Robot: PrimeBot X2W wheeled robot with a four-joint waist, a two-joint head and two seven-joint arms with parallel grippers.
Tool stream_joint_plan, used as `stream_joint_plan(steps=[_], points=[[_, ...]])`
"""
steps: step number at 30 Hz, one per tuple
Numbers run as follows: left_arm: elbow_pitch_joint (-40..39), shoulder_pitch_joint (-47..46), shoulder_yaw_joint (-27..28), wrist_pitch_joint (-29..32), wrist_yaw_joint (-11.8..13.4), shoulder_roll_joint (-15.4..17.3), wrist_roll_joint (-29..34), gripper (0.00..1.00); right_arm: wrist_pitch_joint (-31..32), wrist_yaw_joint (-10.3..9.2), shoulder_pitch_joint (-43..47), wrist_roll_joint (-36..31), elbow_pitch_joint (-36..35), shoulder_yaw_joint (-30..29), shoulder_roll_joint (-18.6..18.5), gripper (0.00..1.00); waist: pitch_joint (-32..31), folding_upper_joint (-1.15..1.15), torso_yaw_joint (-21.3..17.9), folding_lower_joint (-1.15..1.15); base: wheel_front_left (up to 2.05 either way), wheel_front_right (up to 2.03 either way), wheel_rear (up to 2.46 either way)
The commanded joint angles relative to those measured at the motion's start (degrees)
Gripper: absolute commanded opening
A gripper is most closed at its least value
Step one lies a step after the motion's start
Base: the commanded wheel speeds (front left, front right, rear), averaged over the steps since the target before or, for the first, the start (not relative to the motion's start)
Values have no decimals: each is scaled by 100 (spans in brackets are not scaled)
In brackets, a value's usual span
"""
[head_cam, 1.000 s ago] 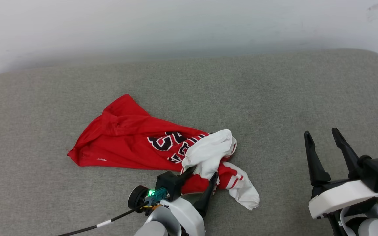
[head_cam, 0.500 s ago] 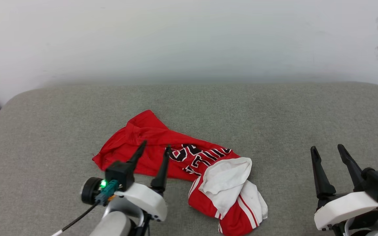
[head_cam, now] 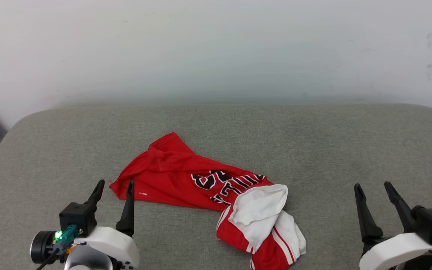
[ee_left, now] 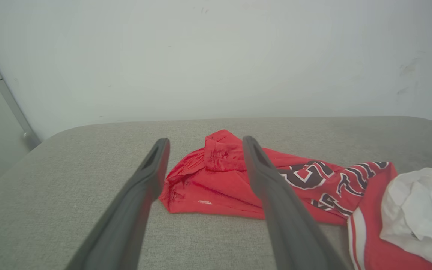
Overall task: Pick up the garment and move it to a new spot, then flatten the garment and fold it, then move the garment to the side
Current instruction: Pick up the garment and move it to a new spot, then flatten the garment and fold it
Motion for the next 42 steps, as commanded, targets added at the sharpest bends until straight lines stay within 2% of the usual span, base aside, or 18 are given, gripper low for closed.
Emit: stream_joint_plan(steps=[1, 11, 17, 23, 29, 34, 36, 42], points=[[-115, 114, 16, 56, 62, 39, -25, 100, 5, -2, 88, 12, -38, 26, 3, 100, -12, 0, -7, 0, 0, 0, 0], [-456, 262, 13, 232, 206, 87, -70, 100, 50, -2, 67, -8, -125, 84, 3, 100, -3, 0, 18, 0, 0, 0, 0], [-507, 165, -31, 283, 199, 115, -25, 100, 74, -2, 17, -26, -124, 93, 3, 100, 14, 0, 20, 0, 0, 0, 0], [-593, -409, -438, 661, -115, -12, 29, 100, 87, -2, -28, -50, -154, 25, 3, 100, 93, 0, 72, 0, 0, 0, 0], [-246, -1186, -1064, 1359, -598, -489, -125, 100, 93, -2, -103, -72, -152, 41, 3, 100, 208, 0, 12, 0, 0, 0, 0], [299, -1650, -1507, 2271, -954, -760, -350, 100, 102, -2, -156, -97, -147, 77, 3, 100, 365, 0, -128, 0, 0, 0, 0], [631, -1822, -1739, 2929, -1157, -824, -518, 100, 80, -2, -214, -83, -132, 92, 3, 100, 476, 0, -219, 0, 0, 0, 0], [1042, -2038, -1980, 3725, -1358, -823, -712, 100, 6, -2, -275, 39, -39, 94, 3, 100, 616, 0, -336, 0, 0, 0, 0]])
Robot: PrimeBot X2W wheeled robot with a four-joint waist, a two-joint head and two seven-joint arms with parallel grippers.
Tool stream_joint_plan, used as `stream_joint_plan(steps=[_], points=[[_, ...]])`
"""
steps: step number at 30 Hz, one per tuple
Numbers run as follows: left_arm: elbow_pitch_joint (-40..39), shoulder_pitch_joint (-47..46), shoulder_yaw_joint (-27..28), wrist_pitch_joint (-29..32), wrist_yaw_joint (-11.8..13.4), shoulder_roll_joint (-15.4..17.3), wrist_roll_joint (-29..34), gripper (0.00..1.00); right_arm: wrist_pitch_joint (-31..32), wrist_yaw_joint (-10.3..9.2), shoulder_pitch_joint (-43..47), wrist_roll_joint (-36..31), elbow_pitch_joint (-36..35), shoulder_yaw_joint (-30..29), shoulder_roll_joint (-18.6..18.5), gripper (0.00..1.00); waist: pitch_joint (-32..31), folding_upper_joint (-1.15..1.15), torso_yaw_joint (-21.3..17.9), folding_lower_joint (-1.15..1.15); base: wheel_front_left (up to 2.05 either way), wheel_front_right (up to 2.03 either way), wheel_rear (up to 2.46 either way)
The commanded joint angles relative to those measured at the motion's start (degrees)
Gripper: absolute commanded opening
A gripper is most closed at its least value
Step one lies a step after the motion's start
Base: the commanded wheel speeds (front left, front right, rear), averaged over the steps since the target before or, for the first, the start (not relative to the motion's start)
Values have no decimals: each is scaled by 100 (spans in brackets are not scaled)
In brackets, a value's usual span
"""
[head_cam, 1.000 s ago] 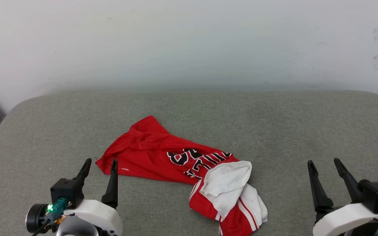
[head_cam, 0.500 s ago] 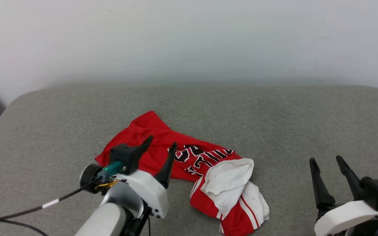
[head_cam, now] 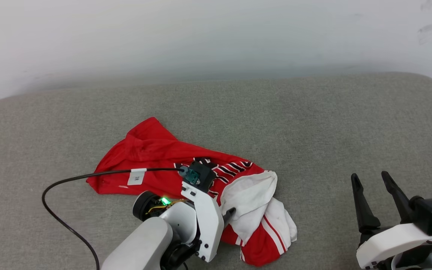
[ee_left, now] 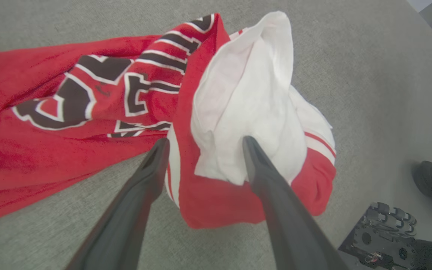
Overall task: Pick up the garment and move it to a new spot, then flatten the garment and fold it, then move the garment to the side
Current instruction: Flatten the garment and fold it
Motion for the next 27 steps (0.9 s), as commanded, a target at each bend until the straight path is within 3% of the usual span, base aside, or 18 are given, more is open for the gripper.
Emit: stream_joint_plan(steps=[1, 2, 3, 4, 5, 10, 15, 20, 27], points=[[46, -55, -50, 103, -41, 10, -54, 100, -56, -2, -84, 16, 18, 4, 4, 100, 28, 0, -25, 0, 0, 0, 0], [64, -89, -64, 154, -48, 13, -57, 100, -57, -2, -92, 13, 40, 8, 3, 100, 38, 0, -33, 0, 0, 0, 0], [91, -121, -82, 208, -72, 17, -69, 64, -71, -2, -99, 25, 56, 14, 3, 100, 49, 0, -40, 0, 0, 0, 0], [108, -145, -87, 217, -82, 12, -90, 16, -83, -2, -105, 31, 72, 14, 3, 100, 59, 0, -44, 0, 0, 0, 0], [124, -164, -89, 208, -89, 5, -91, 0, -94, -2, -118, 27, 85, 15, 3, 100, 65, 0, -50, 0, 0, 0, 0], [123, -252, -67, 35, -113, -3, -51, 0, -126, -2, -130, 49, 138, -21, 3, 100, 53, 0, -21, 0, 0, 0, 0], [-108, -261, 178, -407, 79, 134, 18, 0, -143, -2, -50, 62, 162, -151, 2, 100, -20, 0, 172, 0, 0, 0, 0], [-509, 109, 711, -935, 553, 470, -23, 0, -159, -2, -36, 104, 169, -191, 2, 100, -82, 0, 364, 0, 0, 0, 0], [-1011, 1361, 1843, -1434, 1455, 1064, -469, 0, -178, -2, 12, 134, 178, -268, 2, 100, -104, 0, 595, 0, 0, 0, 0]])
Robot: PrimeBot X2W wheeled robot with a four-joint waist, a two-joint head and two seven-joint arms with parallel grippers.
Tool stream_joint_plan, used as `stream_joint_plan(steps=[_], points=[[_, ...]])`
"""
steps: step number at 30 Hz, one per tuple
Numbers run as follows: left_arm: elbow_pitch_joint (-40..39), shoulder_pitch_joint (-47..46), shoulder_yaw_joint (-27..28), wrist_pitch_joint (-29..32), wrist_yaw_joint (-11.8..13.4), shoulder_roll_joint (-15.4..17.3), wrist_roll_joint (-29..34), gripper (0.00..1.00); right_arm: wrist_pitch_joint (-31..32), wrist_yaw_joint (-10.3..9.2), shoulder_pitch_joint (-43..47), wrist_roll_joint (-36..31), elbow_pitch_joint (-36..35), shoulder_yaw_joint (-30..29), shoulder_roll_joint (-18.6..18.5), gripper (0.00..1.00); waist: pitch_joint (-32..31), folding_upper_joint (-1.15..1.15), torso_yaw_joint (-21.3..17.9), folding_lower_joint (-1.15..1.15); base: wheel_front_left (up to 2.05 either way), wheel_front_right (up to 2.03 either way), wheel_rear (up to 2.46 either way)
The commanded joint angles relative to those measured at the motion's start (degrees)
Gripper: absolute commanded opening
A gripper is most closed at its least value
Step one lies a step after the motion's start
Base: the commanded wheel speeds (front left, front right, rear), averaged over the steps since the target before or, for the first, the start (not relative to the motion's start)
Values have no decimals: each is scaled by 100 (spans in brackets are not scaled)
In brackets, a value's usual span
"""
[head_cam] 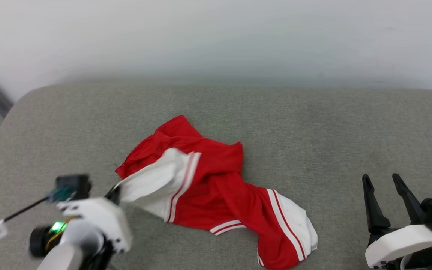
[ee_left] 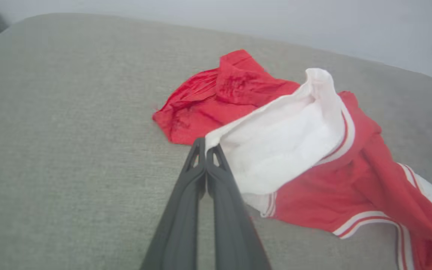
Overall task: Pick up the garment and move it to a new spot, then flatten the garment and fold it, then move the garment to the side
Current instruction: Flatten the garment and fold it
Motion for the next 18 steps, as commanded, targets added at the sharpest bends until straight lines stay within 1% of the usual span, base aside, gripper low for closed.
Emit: stream_joint_plan(steps=[1, 4, 6, 8, 10, 11, 12, 13, 18], points=[[-17, 316, 169, -59, 146, 87, -105, 0, -22, -2, 16, -13, -14, -11, 3, 100, 16, 0, 50, 0, 0, 0, 0], [46, 892, 494, -137, 373, 137, -370, 0, 3, -2, -6, -32, -47, -16, 2, 100, 46, 0, 97, 0, 0, 0, 0], [190, 1209, 631, -140, 456, 107, -535, 0, 25, -2, -22, -46, -60, 3, 3, 100, 59, 0, 113, 0, 0, 0, 0], [361, 1416, 681, -115, 462, 59, -665, 0, 37, -2, -30, -48, -75, 20, 3, 100, 72, 0, 118, 0, 0, 0, 0], [480, 1494, 688, -178, 405, 6, -724, 0, 57, -2, -29, -65, -86, 25, 3, 100, 74, 0, 119, 0, 0, 0, 0], [552, 1503, 665, -205, 359, 5, -735, 17, 61, -2, -24, -79, -92, 24, 3, 100, 70, 0, 120, 0, 0, 0, 0], [597, 1497, 641, -230, 305, -27, -755, 43, 76, -2, -14, -93, -99, 16, 3, 100, 55, 0, 120, 0, 0, 0, 0], [618, 1464, 613, -277, 267, -36, -721, 100, 91, -2, 7, -94, -104, 9, 3, 100, 26, 0, 124, 0, 0, 0, 0], [513, 1257, 579, -800, 209, 62, -373, 100, 171, -2, 113, -169, -139, -13, 3, 100, -162, 0, 104, 0, 0, 0, 0]])
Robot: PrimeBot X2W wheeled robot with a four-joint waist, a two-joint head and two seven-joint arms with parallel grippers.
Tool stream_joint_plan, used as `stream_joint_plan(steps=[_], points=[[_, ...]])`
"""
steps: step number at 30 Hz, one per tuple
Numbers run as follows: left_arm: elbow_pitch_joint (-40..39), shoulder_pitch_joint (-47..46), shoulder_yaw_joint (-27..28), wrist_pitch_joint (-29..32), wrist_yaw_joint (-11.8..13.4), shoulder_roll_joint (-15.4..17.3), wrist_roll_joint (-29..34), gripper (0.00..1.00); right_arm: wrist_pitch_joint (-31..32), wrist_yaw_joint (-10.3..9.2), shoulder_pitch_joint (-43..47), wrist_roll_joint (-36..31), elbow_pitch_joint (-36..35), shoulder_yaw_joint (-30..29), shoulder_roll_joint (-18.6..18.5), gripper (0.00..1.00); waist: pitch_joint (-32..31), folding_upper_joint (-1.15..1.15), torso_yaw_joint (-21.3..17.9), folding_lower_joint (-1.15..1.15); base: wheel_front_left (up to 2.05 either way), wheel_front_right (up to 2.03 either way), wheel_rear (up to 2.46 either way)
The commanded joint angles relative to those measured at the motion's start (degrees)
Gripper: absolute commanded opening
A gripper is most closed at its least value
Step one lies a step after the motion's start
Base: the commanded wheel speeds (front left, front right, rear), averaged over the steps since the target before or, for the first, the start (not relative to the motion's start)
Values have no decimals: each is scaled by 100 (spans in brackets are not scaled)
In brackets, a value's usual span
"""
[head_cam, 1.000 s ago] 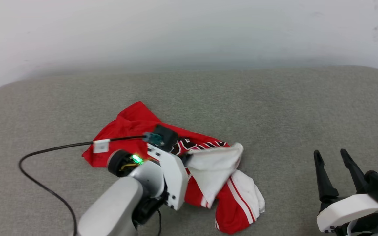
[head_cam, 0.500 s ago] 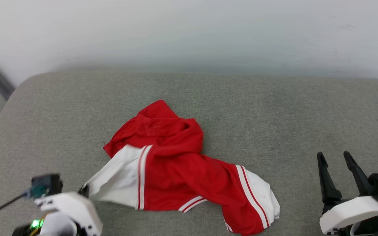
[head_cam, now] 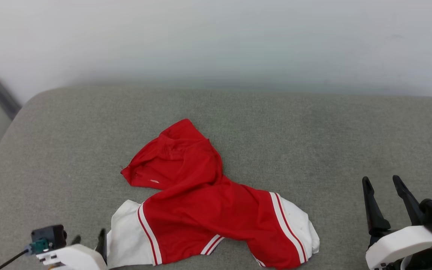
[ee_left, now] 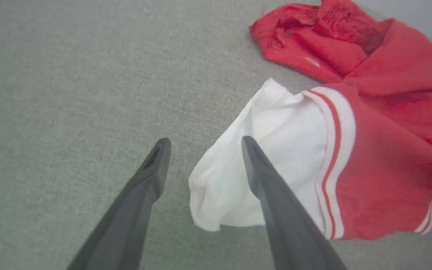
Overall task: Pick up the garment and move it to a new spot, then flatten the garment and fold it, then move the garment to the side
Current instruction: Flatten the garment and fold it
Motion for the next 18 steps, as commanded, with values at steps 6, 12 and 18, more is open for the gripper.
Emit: stream_joint_plan(steps=[6, 12, 18], points=[[-456, -319, -201, -792, 16, 144, 700, 100, 85, -2, 124, -88, -101, -26, 3, 100, -200, 0, -70, 0, 0, 0, 0], [-1018, -392, -438, -1352, 109, 68, 1214, 100, 130, -2, 171, -104, -92, -79, 3, 100, -314, 0, -164, 0, 0, 0, 0], [-1370, -269, -565, -1417, 224, -5, 1338, 100, 351, -2, 215, -149, 66, -194, 3, 100, -362, 0, -174, 0, 0, 0, 0]])
